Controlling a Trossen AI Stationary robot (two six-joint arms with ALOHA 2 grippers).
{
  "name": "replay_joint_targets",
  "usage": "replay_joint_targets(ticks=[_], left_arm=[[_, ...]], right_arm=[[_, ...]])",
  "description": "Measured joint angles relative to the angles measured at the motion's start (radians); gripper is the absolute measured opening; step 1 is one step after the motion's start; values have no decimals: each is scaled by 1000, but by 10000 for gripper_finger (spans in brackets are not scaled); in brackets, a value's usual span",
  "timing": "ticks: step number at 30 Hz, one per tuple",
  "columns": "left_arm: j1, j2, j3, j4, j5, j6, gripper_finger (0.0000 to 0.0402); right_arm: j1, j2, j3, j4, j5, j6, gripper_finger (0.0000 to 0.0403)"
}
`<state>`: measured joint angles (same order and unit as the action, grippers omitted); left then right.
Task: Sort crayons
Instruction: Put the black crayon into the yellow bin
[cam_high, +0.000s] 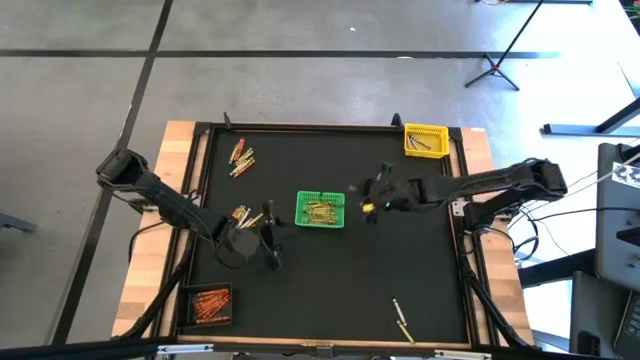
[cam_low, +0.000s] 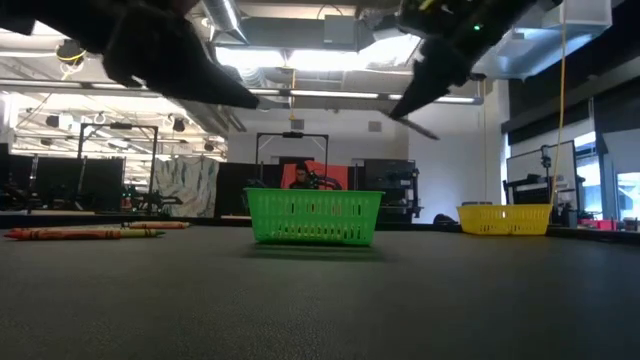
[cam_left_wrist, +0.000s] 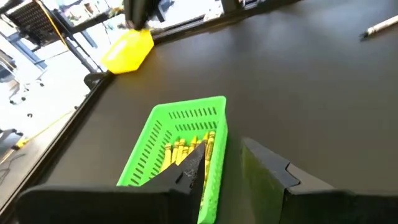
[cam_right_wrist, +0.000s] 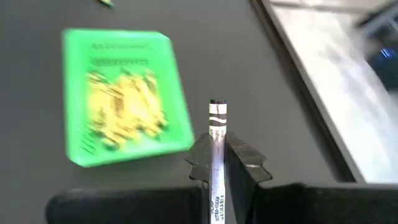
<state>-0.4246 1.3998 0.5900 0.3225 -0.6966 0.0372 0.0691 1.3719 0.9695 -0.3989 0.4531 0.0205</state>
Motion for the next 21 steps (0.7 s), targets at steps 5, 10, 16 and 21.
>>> replay_joint_targets(ticks=[5, 10, 16, 21], left_arm=[[53, 0, 0, -5, 58, 25, 88], [86, 0, 0, -17, 68, 25, 88], [93, 0, 0, -59, 107, -8, 88], [91, 0, 0, -62, 112, -10, 88]], right_arm=[[-135, -81, 0, -151, 0, 4, 26], [-294, -103, 0, -264, 0, -8, 26], [-517, -98, 0, -312, -25, -35, 26], [-693, -98, 0, -284, -45, -79, 26]])
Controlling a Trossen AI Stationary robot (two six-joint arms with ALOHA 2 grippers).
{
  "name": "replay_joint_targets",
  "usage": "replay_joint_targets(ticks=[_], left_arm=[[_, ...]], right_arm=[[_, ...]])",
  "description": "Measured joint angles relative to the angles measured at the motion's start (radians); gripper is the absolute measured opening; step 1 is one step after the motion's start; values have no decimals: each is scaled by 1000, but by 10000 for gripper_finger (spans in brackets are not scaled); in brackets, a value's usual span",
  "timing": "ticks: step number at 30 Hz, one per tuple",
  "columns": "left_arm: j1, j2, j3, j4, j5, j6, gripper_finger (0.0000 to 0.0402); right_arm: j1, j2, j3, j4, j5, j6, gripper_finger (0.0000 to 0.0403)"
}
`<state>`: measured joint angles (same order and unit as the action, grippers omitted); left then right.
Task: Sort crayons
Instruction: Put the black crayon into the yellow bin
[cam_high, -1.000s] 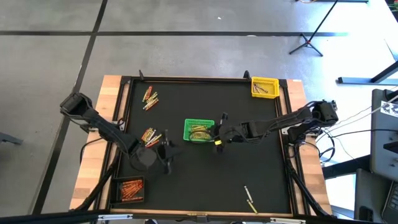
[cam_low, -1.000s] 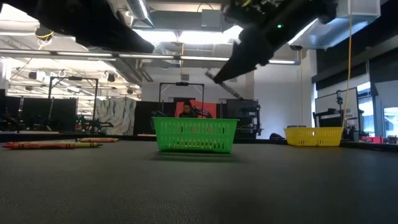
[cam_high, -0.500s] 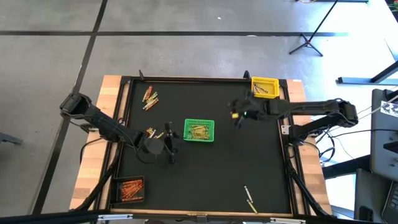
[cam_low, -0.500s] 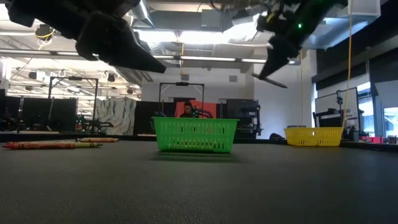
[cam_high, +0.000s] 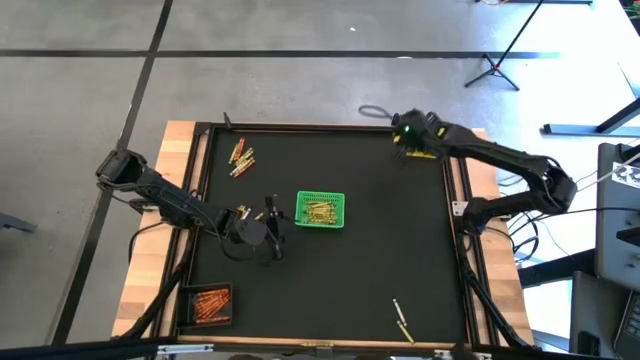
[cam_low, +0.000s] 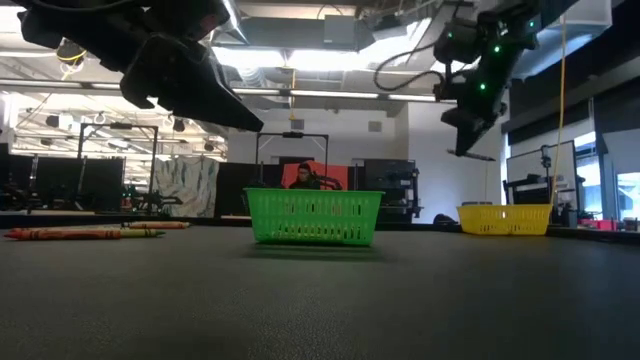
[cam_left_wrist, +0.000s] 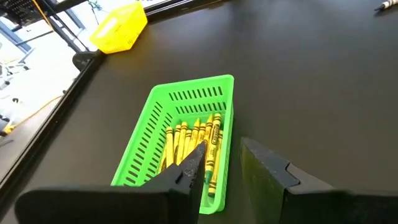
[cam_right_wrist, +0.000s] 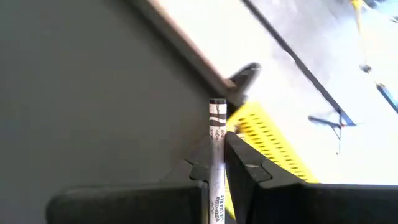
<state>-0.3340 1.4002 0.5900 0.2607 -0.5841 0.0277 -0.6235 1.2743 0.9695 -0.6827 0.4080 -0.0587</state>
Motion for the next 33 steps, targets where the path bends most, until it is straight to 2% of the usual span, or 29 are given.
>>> replay_joint_targets(ticks=[5, 11, 20, 26, 29, 33], left_arm=[[0, 0, 0, 0, 0, -26, 88], [0, 0, 0, 1, 0, -26, 88], [0, 0, 0, 1, 0, -26, 88], [-1, 0, 0, 1, 4, -26, 88], [-1, 0, 0, 2, 4, -26, 88], [0, 0, 0, 5, 4, -26, 88]], right_arm=[[-142, 31, 0, 76, -17, -19, 26], [-242, 133, 0, 156, -35, -25, 26], [-311, 313, -1, 178, -33, -23, 26], [-314, 342, -1, 179, -24, -12, 26], [-314, 339, -1, 171, -45, -23, 43], [-312, 338, 3, 126, -28, -25, 95]])
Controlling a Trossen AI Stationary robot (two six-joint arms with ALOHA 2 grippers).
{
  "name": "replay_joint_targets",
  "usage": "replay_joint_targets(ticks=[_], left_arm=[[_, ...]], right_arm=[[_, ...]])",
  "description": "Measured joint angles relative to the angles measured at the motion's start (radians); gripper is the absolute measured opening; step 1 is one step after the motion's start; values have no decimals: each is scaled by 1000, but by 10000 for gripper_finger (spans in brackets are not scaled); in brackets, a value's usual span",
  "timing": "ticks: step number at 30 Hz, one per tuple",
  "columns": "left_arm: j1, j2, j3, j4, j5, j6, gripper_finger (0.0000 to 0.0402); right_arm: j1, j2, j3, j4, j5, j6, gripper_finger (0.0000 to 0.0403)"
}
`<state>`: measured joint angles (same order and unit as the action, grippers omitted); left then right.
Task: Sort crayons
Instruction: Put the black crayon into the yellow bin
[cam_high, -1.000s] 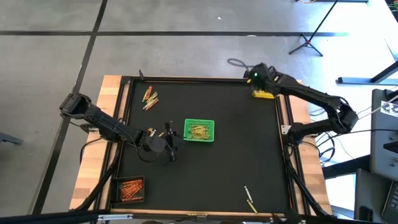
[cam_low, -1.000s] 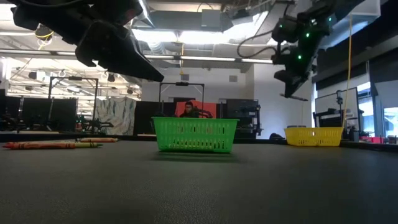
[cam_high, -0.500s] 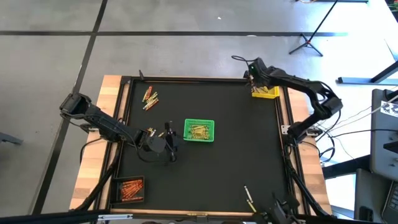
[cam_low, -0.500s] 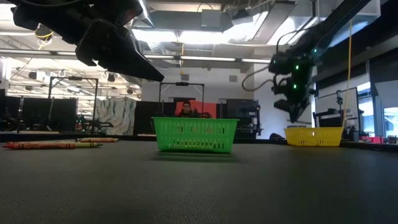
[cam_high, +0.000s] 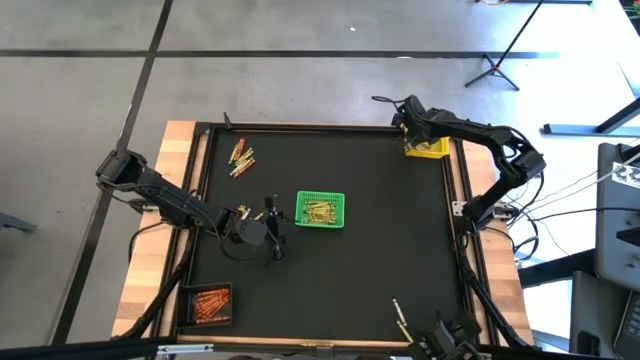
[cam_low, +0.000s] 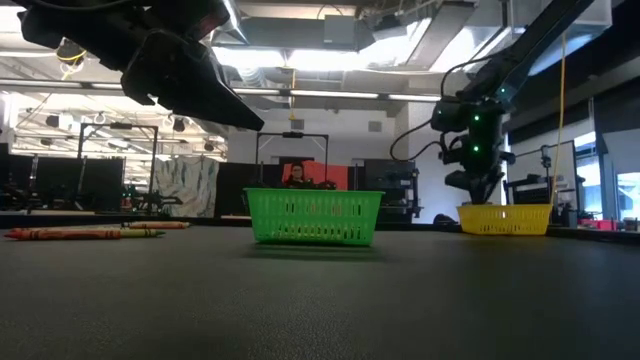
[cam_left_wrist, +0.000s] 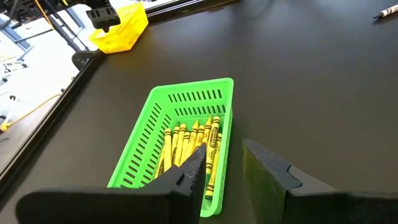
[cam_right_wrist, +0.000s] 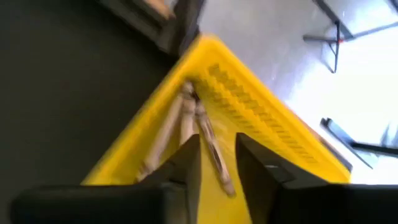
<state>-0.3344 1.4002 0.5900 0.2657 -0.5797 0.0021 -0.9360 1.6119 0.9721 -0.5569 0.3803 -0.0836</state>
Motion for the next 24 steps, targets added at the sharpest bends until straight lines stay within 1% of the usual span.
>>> replay_joint_targets(ticks=[3, 5, 7, 9, 13, 15, 20, 24], left_arm=[[0, 0, 0, 0, 0, 1, 88], [0, 0, 0, 1, 0, 7, 88], [0, 0, 0, 4, 0, 8, 88], [0, 0, 0, 4, 0, 8, 88], [0, 0, 0, 5, -1, 7, 88], [0, 0, 0, 5, 4, 7, 88], [0, 0, 0, 5, 15, 6, 88], [0, 0, 0, 7, 15, 3, 88]], right_arm=[[1, -6, 38, -103, 11, 7, 129], [22, -32, 61, -163, -1, 21, 141], [63, -79, 71, -181, -44, 34, 148], [113, -136, 71, -193, -112, 38, 149], [249, -237, 71, -255, -218, 79, 147], [333, -275, 71, -288, -244, 113, 145], [564, -329, 47, -340, -262, 225, 145], [762, -333, 10, -361, -265, 341, 145]])
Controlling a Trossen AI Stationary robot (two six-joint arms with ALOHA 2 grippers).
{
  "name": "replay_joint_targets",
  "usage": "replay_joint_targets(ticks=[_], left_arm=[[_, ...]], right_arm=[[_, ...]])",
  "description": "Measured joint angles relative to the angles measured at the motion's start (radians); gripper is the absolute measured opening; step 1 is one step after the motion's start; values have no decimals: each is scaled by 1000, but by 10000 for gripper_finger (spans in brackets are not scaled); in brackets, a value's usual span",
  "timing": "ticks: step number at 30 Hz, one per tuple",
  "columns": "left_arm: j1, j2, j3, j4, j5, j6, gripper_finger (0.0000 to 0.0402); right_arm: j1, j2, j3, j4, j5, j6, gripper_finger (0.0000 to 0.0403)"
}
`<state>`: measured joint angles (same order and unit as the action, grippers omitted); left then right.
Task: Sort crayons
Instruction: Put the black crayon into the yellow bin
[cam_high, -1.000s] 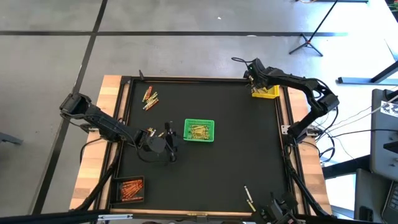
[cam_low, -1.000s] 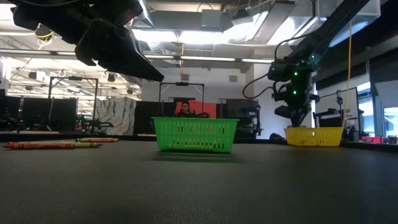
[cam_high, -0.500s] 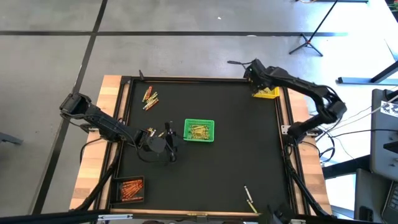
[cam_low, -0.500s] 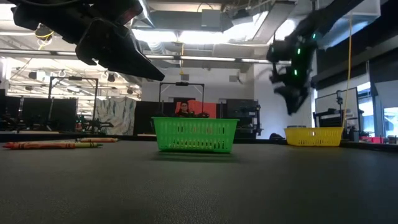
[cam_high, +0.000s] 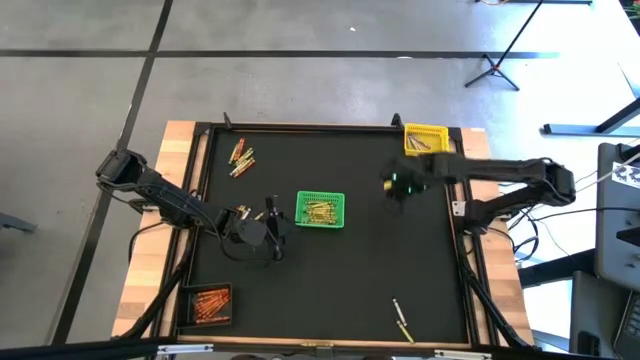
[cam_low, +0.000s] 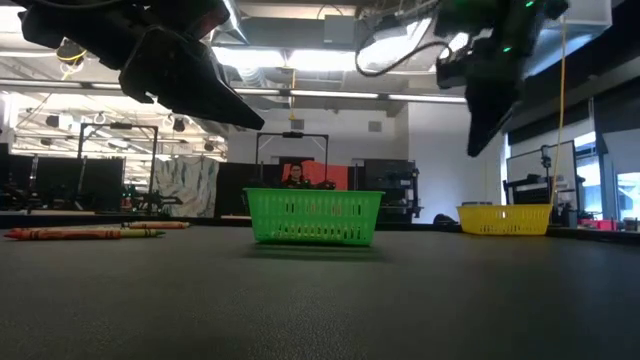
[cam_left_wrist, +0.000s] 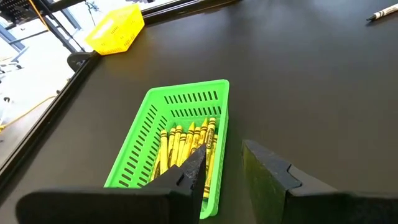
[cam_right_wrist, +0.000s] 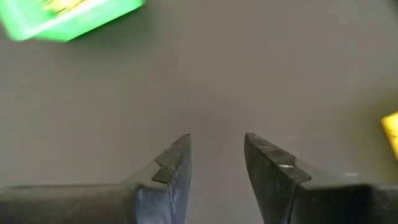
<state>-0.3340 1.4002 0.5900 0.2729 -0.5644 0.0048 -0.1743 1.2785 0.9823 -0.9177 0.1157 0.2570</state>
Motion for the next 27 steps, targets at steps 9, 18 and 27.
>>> replay_joint_targets(ticks=[9, 18, 27], left_arm=[[0, 0, 0, 35, 1, 31, 88], [7, 0, 0, 61, 2, 31, 88], [-15, 0, 0, 81, 10, 5, 88]], right_arm=[[386, 0, -61, 31, 11, 250, 144], [631, 9, -83, 117, 18, 478, 144], [826, 84, -83, 162, 23, 696, 144]])
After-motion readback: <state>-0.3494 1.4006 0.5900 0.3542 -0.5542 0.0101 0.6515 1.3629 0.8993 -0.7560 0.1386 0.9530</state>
